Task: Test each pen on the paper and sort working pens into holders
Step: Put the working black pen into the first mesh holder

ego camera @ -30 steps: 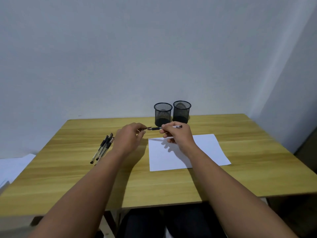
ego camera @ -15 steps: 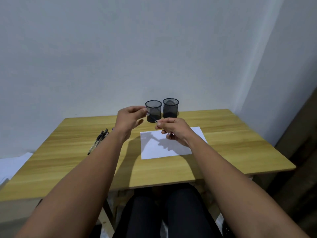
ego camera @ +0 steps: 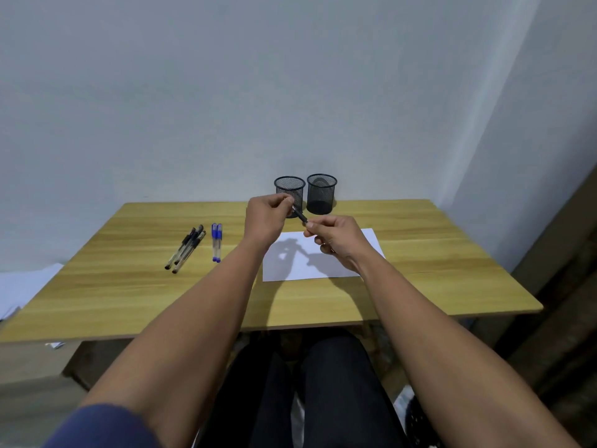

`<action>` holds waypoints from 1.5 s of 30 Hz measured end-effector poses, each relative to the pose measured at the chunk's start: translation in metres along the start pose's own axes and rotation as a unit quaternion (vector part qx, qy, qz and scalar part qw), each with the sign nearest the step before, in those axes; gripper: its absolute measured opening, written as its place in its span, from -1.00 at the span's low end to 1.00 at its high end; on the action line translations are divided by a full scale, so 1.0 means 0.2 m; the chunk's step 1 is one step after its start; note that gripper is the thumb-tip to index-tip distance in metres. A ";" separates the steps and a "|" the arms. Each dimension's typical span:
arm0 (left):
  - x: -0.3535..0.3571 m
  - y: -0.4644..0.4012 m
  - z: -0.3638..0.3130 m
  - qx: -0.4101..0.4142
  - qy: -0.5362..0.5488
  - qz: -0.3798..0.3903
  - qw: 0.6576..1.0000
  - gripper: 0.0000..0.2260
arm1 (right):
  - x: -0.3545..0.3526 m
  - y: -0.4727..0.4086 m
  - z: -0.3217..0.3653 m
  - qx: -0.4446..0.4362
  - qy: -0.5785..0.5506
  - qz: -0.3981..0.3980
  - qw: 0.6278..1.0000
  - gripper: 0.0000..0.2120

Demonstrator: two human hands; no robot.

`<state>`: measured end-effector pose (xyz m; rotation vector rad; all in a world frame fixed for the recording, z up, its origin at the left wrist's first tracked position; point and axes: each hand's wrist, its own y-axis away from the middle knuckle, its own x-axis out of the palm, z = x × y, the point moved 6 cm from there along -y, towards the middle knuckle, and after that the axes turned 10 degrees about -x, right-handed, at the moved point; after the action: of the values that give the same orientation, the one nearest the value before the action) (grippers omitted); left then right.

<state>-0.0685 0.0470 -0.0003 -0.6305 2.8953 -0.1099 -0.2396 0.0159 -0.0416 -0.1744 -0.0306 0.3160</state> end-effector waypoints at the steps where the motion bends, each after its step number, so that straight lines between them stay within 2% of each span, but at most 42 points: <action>1: 0.01 0.00 0.01 0.001 0.000 -0.001 1.000 -0.90 | 0.00 0.00 -0.01 0.002 0.000 -0.003 1.000 -0.91; 4: 0.03 -0.02 -0.03 0.008 -0.001 -0.002 1.000 -0.89 | 0.02 -0.01 -0.03 0.004 -0.021 -0.013 1.000 -0.92; 6: 0.05 -0.05 -0.08 0.010 -0.006 0.025 1.000 -0.86 | 0.02 -0.03 -0.03 -0.010 -0.031 -0.011 0.999 -0.88; 10: 0.06 -0.16 -0.12 0.011 -0.024 0.077 0.997 -0.79 | 0.04 -0.13 0.04 -0.029 0.027 0.035 0.999 -0.85; 12: 0.05 -0.23 -0.10 0.005 -0.021 0.058 0.998 -0.73 | 0.03 -0.21 0.08 -0.041 0.080 0.040 0.995 -0.91; 16: 0.00 -0.38 0.01 -0.004 -0.085 -0.001 0.996 -0.65 | -0.06 -0.43 0.15 -0.069 0.133 -0.027 0.988 -0.82; 21: 0.03 -0.64 0.25 -0.041 -0.170 0.016 0.984 -0.34 | -0.13 -0.80 0.26 -0.131 0.209 -0.096 0.964 -0.79; 25: 0.10 -0.80 0.38 -0.059 -0.202 0.026 0.977 -0.06 | -0.05 -1.04 0.30 -0.173 0.281 -0.096 0.939 -0.79; 27: 0.14 -0.86 0.41 -0.058 -0.216 0.021 0.974 0.01 | 0.01 -1.13 0.27 -0.172 0.308 -0.084 0.932 -0.82; 32: 0.19 -0.94 0.49 -0.029 -0.210 -0.018 0.977 -0.34 | 0.11 -1.26 0.12 -0.128 0.396 -0.054 0.908 -0.87; 37: 0.19 -0.93 0.48 -0.013 -0.222 -0.033 0.974 -0.35 | 0.16 -1.27 -0.02 -0.091 0.480 -0.025 0.872 -0.91; 42: 0.14 -0.89 0.46 -0.019 -0.248 -0.016 0.968 -0.28 | 0.18 -1.21 0.03 -0.116 0.471 -0.042 0.873 -0.91; 45: 0.04 -0.84 0.41 -0.015 -0.288 -0.014 0.957 -0.37 | 0.21 -1.14 0.11 -0.136 0.441 -0.058 0.885 -0.94</action>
<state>0.0074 -0.1118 -0.0640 -0.5875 2.3272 0.1003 -0.1313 -0.1804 0.0207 -0.5832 0.8234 0.0868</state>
